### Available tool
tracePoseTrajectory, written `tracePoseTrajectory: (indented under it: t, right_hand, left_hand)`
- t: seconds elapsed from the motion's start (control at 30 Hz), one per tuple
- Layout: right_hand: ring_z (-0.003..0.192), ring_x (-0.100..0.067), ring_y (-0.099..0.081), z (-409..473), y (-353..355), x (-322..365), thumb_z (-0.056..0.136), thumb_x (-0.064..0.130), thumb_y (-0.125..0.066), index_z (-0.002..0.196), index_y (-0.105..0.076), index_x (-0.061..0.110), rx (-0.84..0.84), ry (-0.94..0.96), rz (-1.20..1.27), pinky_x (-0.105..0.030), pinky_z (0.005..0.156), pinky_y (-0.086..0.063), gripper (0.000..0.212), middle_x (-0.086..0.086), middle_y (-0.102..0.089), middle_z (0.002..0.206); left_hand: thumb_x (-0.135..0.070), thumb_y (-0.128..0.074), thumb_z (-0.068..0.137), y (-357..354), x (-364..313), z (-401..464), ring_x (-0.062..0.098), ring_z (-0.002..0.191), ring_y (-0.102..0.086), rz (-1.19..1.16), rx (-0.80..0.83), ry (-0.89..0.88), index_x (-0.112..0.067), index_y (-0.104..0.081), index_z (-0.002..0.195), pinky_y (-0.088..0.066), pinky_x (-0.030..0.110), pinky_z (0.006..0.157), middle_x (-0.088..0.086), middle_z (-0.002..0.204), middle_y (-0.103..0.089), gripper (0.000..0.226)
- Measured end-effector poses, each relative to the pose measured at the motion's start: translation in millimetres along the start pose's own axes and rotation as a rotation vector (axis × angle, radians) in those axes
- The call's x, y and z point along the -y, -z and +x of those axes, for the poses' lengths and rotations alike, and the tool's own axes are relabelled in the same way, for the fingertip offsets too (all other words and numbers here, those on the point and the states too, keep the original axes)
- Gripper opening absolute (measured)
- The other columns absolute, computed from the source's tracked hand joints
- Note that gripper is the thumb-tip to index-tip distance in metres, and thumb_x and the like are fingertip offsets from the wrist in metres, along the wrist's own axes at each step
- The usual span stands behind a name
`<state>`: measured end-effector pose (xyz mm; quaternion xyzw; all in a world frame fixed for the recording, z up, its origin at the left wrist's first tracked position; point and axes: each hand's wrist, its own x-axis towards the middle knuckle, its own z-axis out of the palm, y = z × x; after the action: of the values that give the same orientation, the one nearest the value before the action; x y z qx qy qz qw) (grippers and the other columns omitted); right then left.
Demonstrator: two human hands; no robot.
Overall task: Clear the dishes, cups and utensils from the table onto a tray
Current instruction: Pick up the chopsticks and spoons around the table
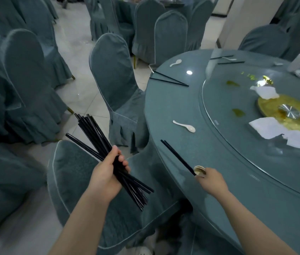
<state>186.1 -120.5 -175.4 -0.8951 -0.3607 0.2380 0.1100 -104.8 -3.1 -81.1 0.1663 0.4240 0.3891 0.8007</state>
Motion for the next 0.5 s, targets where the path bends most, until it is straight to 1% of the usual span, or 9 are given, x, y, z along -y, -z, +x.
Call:
tracePoseTrajectory:
  t: [0.03,0.1,0.17,0.27,0.33,0.4,0.5]
  right_hand:
    - [0.064,-0.023,-0.055,-7,3,16,0.085,0.027,-0.060,0.072,-0.053,0.014,0.016,0.017,0.080,-0.027,0.054,-0.038,0.020,-0.002,-0.056,0.065]
    - [0.051,-0.017,-0.047,-25,11,49,0.084,0.026,-0.065,0.066,-0.048,0.015,0.034,0.052,0.233,-0.025,0.049,-0.034,0.027,0.001,-0.049,0.057]
    - [0.047,-0.013,-0.038,-49,18,85,0.082,0.024,-0.068,0.062,-0.042,0.016,0.022,0.097,0.384,-0.026,0.048,-0.029,0.033,0.003,-0.043,0.052]
    - [0.045,-0.008,-0.031,-94,26,140,0.080,0.019,-0.070,0.061,-0.039,0.020,0.034,0.211,0.578,-0.023,0.047,-0.026,0.037,0.009,-0.036,0.049]
    - [0.049,-0.009,-0.034,-125,24,177,0.080,0.018,-0.070,0.065,-0.045,0.019,0.071,0.288,0.646,-0.023,0.048,-0.027,0.029,0.007,-0.038,0.052]
    - [0.053,-0.010,-0.038,-155,16,214,0.080,0.018,-0.070,0.069,-0.052,0.015,0.094,0.345,0.659,-0.025,0.052,-0.029,0.022,0.004,-0.042,0.056]
    - [0.053,-0.007,-0.038,-192,-7,265,0.079,0.020,-0.070,0.064,-0.050,0.007,0.093,0.415,0.620,-0.020,0.049,-0.030,0.028,0.006,-0.043,0.057]
  left_hand:
    - [-0.031,-0.060,0.089,1,-3,-2,0.009,0.051,-0.053,-0.003,0.002,-0.006,-0.018,-0.060,0.074,-0.046,0.025,0.058,-0.006,0.059,-0.053,0.020]
    - [-0.028,-0.058,0.091,4,-9,-8,0.009,0.053,-0.056,-0.015,0.012,-0.019,-0.017,-0.061,0.076,-0.046,0.026,0.061,-0.004,0.061,-0.057,0.019]
    - [-0.026,-0.056,0.093,11,-17,-15,0.009,0.054,-0.057,-0.020,0.017,-0.028,-0.016,-0.060,0.078,-0.047,0.027,0.061,-0.003,0.064,-0.061,0.018]
    - [-0.022,-0.057,0.093,30,-36,-28,0.010,0.056,-0.059,-0.042,0.047,-0.021,-0.013,-0.061,0.080,-0.051,0.025,0.054,-0.001,0.068,-0.064,0.016]
    - [-0.021,-0.057,0.092,46,-53,-38,0.011,0.058,-0.062,-0.070,0.072,-0.008,-0.012,-0.062,0.082,-0.053,0.024,0.052,0.001,0.070,-0.064,0.014]
    - [-0.019,-0.057,0.092,64,-71,-48,0.011,0.058,-0.064,-0.103,0.095,-0.011,-0.012,-0.062,0.084,-0.053,0.024,0.052,0.001,0.069,-0.065,0.012]
    - [-0.017,-0.056,0.092,92,-98,-60,0.012,0.058,-0.064,-0.119,0.108,-0.025,-0.012,-0.062,0.084,-0.054,0.024,0.053,0.001,0.067,-0.064,0.011]
